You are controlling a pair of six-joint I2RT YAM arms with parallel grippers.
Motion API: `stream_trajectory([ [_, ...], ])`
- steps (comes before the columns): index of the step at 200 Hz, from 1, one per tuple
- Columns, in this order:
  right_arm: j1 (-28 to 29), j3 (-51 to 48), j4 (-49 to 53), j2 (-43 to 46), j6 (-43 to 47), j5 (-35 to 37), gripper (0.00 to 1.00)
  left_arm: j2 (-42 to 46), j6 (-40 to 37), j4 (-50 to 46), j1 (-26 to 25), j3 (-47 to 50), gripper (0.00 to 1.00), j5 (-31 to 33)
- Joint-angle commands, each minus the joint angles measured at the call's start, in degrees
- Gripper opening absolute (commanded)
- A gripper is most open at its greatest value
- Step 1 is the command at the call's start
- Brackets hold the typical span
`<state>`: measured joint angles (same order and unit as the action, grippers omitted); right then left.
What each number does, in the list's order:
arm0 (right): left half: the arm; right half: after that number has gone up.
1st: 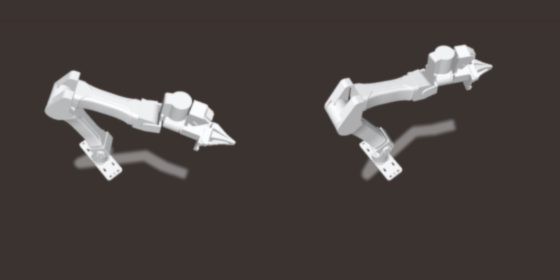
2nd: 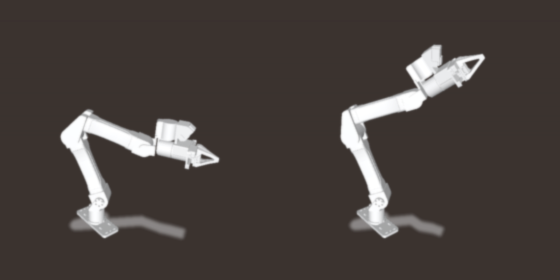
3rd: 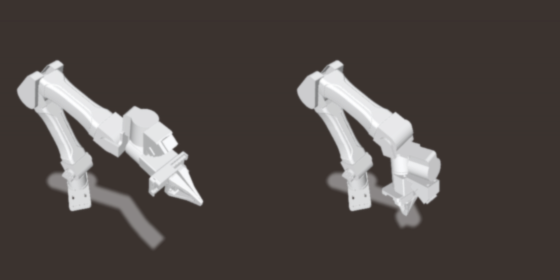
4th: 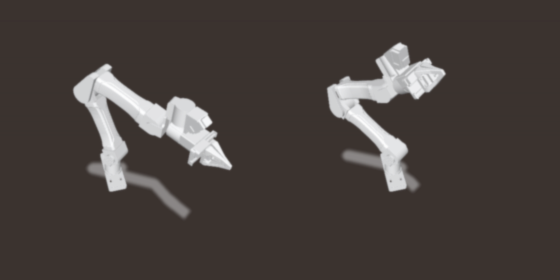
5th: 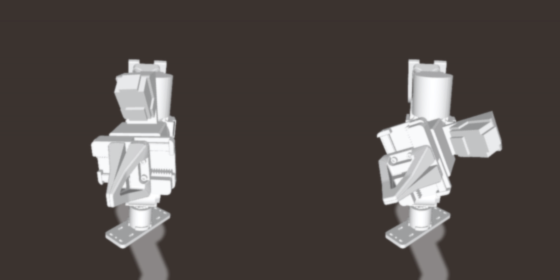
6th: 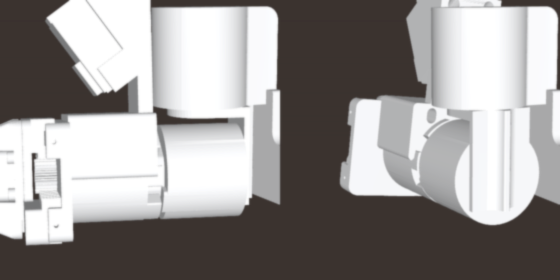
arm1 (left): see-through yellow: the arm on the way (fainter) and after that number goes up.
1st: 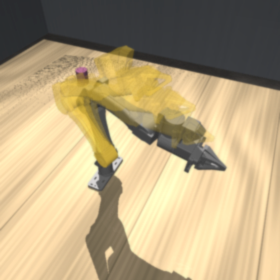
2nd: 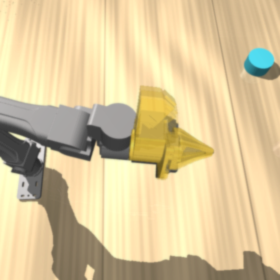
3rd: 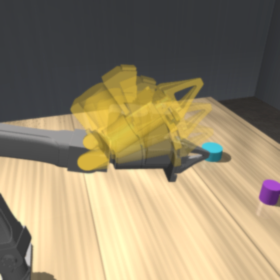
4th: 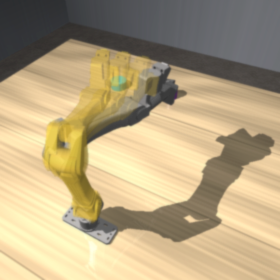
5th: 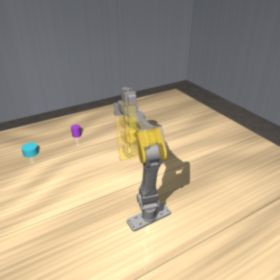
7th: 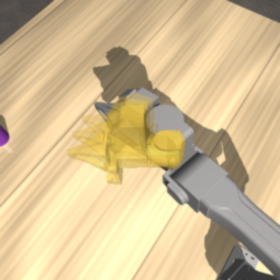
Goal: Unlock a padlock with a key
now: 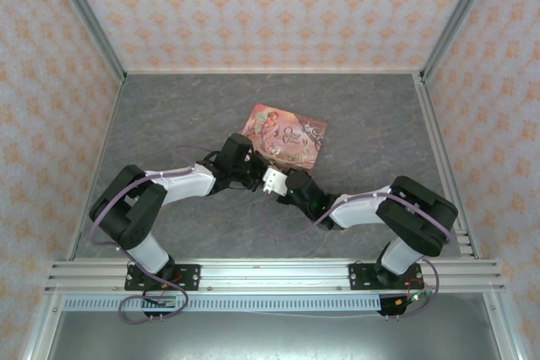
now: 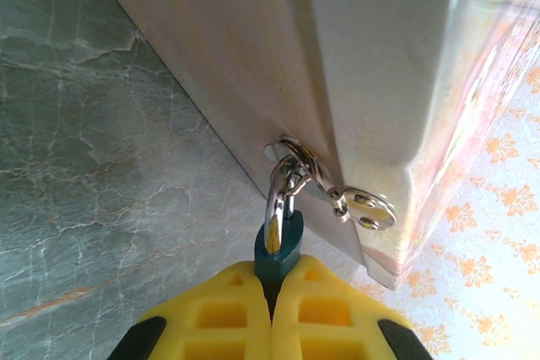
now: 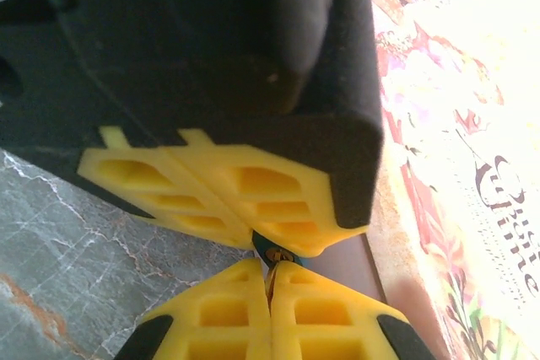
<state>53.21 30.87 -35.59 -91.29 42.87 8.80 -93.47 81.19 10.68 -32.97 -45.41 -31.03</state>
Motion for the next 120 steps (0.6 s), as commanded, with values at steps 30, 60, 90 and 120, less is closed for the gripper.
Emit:
stream_trajectory([
  [30,-0.8,1.5,-3.6,-0.3,-13.9,3.5,0.00,0.3,0.5,-0.5,-0.7,-1.3,0.00,-2.4],
  [60,-0.8,0.6,-7.0,-1.6,-18.7,3.4,0.00,0.0,0.5,-0.5,-0.7,-1.4,0.00,-2.5],
  [90,-0.8,0.8,-8.3,-3.9,-22.0,1.6,0.00,-0.4,0.3,-0.6,-0.7,-1.4,0.00,-2.4],
  [120,-0.8,0.9,-7.7,-5.0,-26.5,2.0,0.00,-0.5,-1.0,-0.6,-0.7,-1.4,0.00,-2.0],
])
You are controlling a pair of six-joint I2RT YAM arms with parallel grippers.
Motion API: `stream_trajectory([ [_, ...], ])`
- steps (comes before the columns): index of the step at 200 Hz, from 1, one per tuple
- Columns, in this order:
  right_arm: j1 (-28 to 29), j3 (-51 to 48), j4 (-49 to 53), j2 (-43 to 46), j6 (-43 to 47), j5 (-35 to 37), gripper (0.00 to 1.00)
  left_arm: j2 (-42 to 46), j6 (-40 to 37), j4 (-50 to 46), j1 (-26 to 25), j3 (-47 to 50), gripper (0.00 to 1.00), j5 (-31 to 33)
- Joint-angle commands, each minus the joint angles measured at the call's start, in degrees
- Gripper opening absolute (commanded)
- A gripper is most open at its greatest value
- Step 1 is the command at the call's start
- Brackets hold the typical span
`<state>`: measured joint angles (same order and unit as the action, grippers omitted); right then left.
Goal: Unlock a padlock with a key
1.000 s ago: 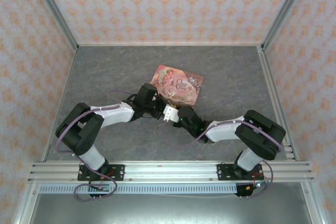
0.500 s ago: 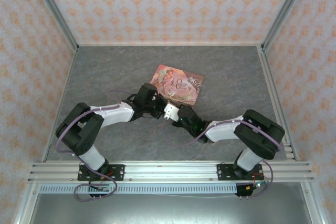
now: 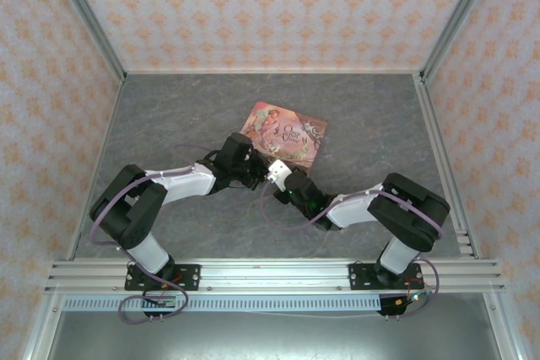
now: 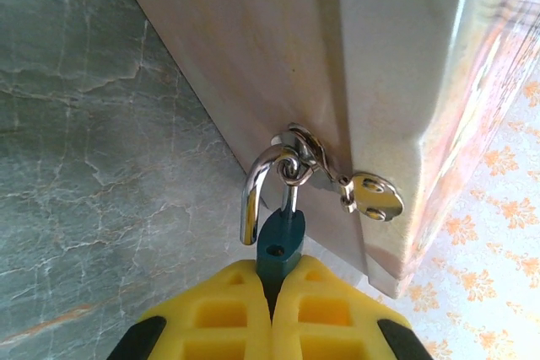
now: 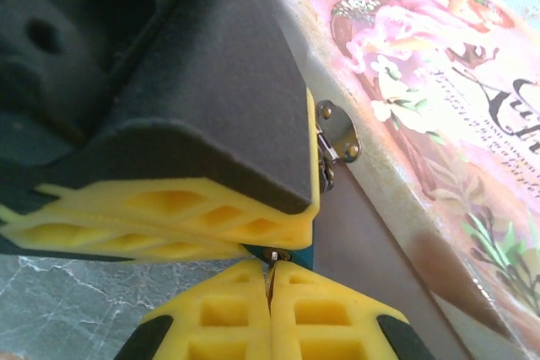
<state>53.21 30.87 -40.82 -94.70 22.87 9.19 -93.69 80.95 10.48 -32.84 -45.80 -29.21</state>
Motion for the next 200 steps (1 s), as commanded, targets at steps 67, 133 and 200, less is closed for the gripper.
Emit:
stream_trajectory([
  [67,-0.8,0.7,-1.6,-3.9,-22.9,0.7,0.00,0.9,-5.2,-1.7,0.6,-0.6,0.45,-2.9],
  [133,-0.8,-3.2,-11.6,-6.3,-35.1,-3.7,0.00,9.1,-11.9,-8.8,4.4,1.0,0.68,-0.6],
  [200,-1.5,-4.1,-13.8,-5.1,-46.0,-10.2,0.00,12.4,-25.6,-19.1,9.1,-2.9,0.73,0.2],
])
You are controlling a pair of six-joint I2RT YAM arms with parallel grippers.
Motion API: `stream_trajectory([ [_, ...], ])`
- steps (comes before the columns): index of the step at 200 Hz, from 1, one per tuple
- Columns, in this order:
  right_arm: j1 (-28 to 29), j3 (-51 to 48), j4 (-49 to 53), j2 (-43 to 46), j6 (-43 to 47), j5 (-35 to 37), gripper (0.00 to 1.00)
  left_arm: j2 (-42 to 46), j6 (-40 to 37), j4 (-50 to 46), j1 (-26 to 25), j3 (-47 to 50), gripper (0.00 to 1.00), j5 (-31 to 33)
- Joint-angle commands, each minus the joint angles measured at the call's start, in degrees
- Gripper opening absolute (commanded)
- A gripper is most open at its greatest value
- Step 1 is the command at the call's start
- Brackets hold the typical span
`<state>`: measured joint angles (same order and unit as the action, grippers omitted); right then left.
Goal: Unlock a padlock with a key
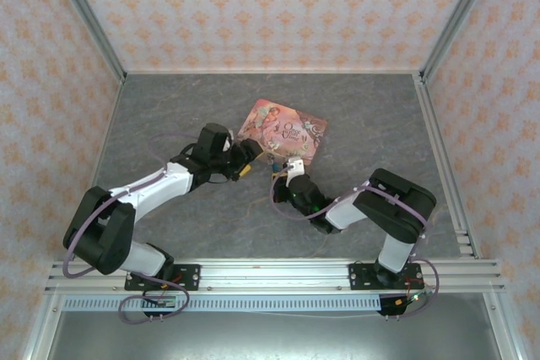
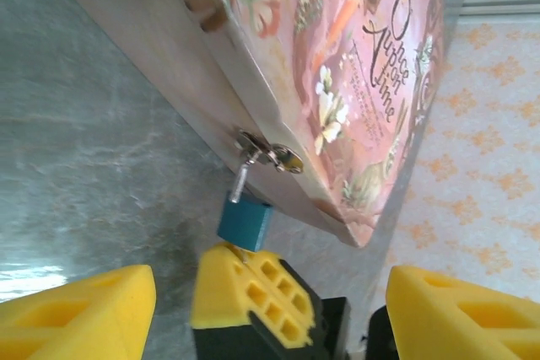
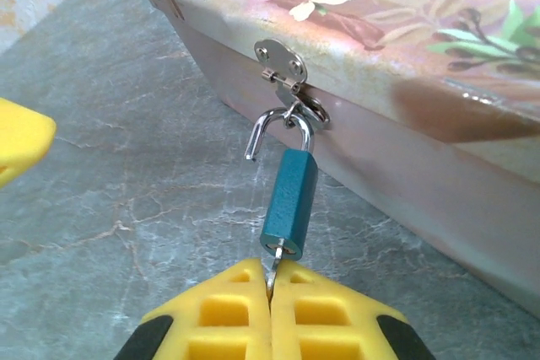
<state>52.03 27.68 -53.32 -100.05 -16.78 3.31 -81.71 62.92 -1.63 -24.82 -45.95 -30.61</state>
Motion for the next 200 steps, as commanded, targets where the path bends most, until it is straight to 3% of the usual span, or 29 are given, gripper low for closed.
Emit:
stream_trajectory([
  [1,-0.3,-0.9,-1.3,0.2,-6.6,-4.4,0.00,0.4,-7.7,-7.0,1.2,-2.8,0.73,1.6],
  [82,-1.7,-4.3,-8.6,-1.2,-19.1,-8.9,0.00,-1.0,-9.5,-8.2,5.1,-3.0,0.73,1.4],
  [155,-2.9,-5.2,-7.1,-1.2,-26.8,-10.5,0.00,-1.8,-13.4,-10.9,8.0,-5.4,0.75,3.1],
  [171,-3.0,-5.1,-4.7,-0.6,-27.0,-9.9,0.14,-2.8,-15.0,-11.8,8.8,-7.1,0.76,3.6],
  [200,-3.1,-6.2,-2.6,1.3,-26.1,-8.2,0.26,-5.3,-18.0,-13.4,10.0,-10.9,0.78,3.7],
])
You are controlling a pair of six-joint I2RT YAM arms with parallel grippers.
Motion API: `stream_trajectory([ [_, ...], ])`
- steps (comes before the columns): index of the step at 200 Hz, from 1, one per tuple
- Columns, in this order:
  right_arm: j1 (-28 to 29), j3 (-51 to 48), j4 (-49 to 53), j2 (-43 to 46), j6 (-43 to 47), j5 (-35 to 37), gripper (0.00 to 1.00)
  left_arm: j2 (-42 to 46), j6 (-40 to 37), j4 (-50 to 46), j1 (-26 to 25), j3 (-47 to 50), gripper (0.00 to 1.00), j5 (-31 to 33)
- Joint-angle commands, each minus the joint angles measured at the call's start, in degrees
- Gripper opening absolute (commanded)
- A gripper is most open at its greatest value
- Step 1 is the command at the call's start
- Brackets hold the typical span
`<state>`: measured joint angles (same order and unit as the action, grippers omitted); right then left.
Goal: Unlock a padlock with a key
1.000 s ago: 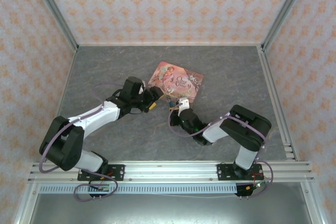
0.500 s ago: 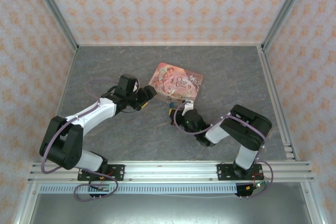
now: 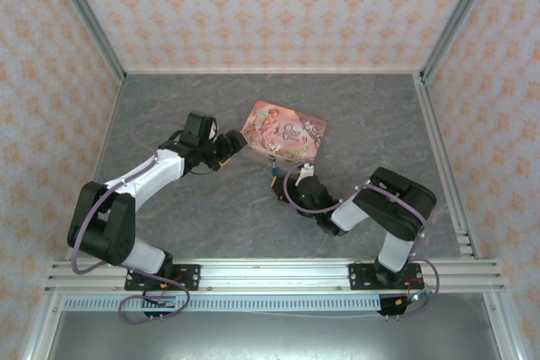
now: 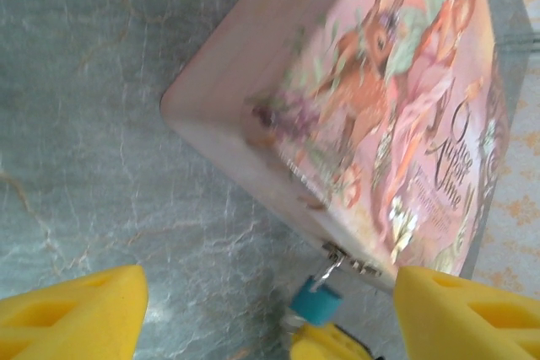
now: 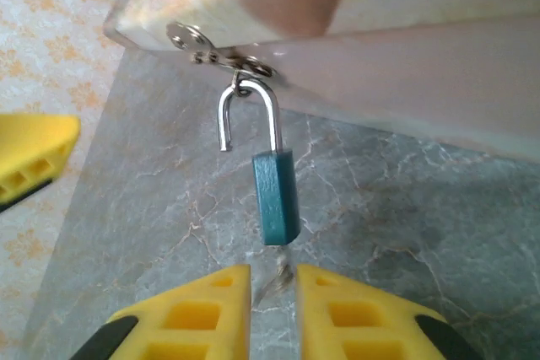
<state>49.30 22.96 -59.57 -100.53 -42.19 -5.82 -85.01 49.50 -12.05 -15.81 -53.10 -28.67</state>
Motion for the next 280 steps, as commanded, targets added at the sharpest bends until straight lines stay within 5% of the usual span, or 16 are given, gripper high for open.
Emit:
stream_trajectory([
  [1,-0.3,-1.5,3.7,1.9,-0.6,1.0,0.26,-2.1,-4.7,-3.0,1.0,-3.9,0.78,1.8],
  [74,-0.7,-3.4,15.6,16.5,5.4,4.2,0.56,-12.5,-13.8,-8.2,1.5,-16.3,0.78,1.0],
  [153,-4.9,-6.3,17.6,27.4,6.5,-2.1,0.78,-21.1,-15.7,-9.3,1.6,-19.9,0.73,-0.8],
  [220,-5.2,-5.1,12.8,23.8,12.1,-9.4,0.84,-17.7,-9.8,-0.7,1.4,-8.7,0.50,-5.3],
  [280,-12.0,-3.7,5.2,15.8,15.6,-17.7,0.81,-13.2,-6.7,2.1,-0.9,-1.6,0.48,-5.2],
])
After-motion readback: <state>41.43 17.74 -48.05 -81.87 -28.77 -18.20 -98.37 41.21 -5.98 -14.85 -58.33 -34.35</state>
